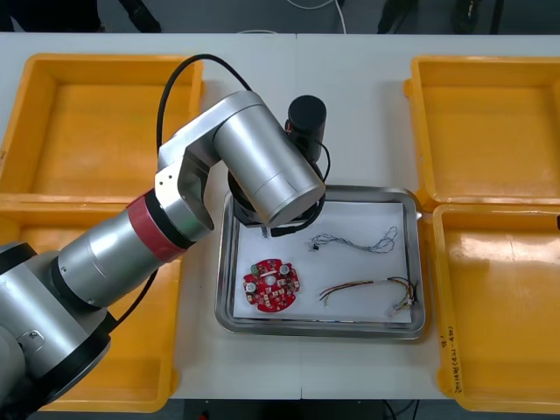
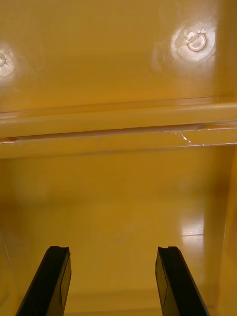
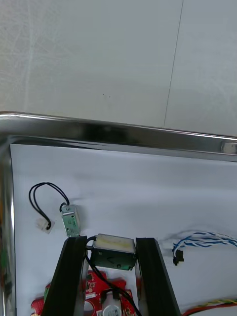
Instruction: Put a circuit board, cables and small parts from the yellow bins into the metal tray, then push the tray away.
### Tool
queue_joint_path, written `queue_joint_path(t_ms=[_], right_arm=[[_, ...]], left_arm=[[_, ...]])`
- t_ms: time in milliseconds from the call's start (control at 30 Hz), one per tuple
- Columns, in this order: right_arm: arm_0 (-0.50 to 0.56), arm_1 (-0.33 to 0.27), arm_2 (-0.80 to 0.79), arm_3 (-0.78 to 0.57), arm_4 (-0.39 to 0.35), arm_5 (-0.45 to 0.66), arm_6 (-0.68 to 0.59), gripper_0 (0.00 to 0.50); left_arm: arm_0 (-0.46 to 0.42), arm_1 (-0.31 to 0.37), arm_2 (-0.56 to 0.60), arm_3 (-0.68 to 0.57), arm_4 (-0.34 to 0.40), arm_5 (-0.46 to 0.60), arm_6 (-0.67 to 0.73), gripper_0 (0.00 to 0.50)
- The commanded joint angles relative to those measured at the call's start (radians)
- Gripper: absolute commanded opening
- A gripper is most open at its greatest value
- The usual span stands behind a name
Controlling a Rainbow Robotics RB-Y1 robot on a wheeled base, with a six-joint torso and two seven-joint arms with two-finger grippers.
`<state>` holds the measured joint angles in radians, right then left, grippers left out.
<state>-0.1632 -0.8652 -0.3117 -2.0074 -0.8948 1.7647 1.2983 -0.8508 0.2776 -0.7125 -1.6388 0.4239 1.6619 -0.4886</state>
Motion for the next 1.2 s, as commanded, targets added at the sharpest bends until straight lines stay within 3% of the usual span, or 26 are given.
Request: queue_joint_path(t_ms=[33, 433, 500, 533, 600, 633, 667, 1200], right_arm=[[0.011, 0.000, 0.008, -0.005, 0.008, -0.002, 0.024, 0.500], [0.011, 0.000, 0.008, -0.005, 0.001, -0.002, 0.022, 0.500], [0.011, 0.000, 0.008, -0.005, 0.001, -0.002, 0.022, 0.500], [0.011, 0.000, 0.008, -0.005, 0.001, -0.001, 0.021, 0.500], [0.011, 0.000, 0.008, -0.005, 0.001, 0.001, 0.022, 0.500], [0.011, 0.000, 0.008, -0.005, -0.001, 0.001, 0.022, 0.500], [0.011, 0.000, 0.008, -0.005, -0.001, 0.001, 0.022, 0.500], [0.011, 0.002, 0.008, -0.005, -0.004, 0.002, 0.022, 0.500]], left_arm=[[0.001, -0.018, -0.039, 0.031, -0.001, -0.047, 0.033, 0.000], [0.004, -0.008, -0.059, 0.043, 0.024, -0.059, 0.047, 0.002], [0.004, -0.008, -0.059, 0.043, 0.024, -0.059, 0.047, 0.021], [0.006, -0.008, -0.059, 0.043, 0.024, -0.059, 0.047, 0.098], [0.006, -0.006, -0.058, 0.043, 0.026, -0.059, 0.050, 0.301], [0.006, -0.005, -0.058, 0.043, 0.026, -0.060, 0.053, 0.435], [0.009, -0.003, -0.059, 0.043, 0.026, -0.063, 0.054, 0.500], [0.012, 0.020, -0.058, 0.043, 0.024, -0.079, 0.064, 0.500]])
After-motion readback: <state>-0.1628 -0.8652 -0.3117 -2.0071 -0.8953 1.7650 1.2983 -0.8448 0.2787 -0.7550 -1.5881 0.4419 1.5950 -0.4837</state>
